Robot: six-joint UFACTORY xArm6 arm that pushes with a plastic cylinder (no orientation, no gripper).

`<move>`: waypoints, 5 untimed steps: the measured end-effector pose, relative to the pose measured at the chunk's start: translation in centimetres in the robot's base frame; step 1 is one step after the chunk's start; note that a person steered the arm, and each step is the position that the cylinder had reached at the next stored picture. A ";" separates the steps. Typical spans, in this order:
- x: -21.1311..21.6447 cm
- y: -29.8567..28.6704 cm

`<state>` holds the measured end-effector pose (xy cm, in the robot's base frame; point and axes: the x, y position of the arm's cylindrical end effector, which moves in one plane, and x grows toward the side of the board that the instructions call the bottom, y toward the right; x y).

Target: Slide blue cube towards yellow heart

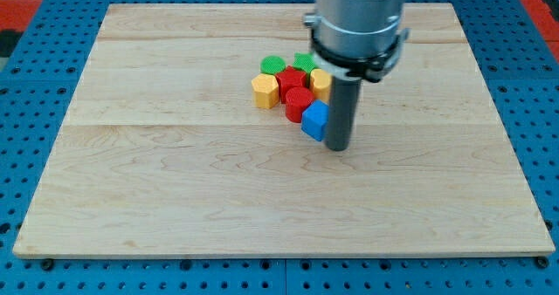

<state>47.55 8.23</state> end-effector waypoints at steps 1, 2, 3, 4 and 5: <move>-1.1 1.5; 0.9 1.4; 2.6 -4.7; -1.2 -6.6; -3.3 -6.6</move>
<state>44.25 1.61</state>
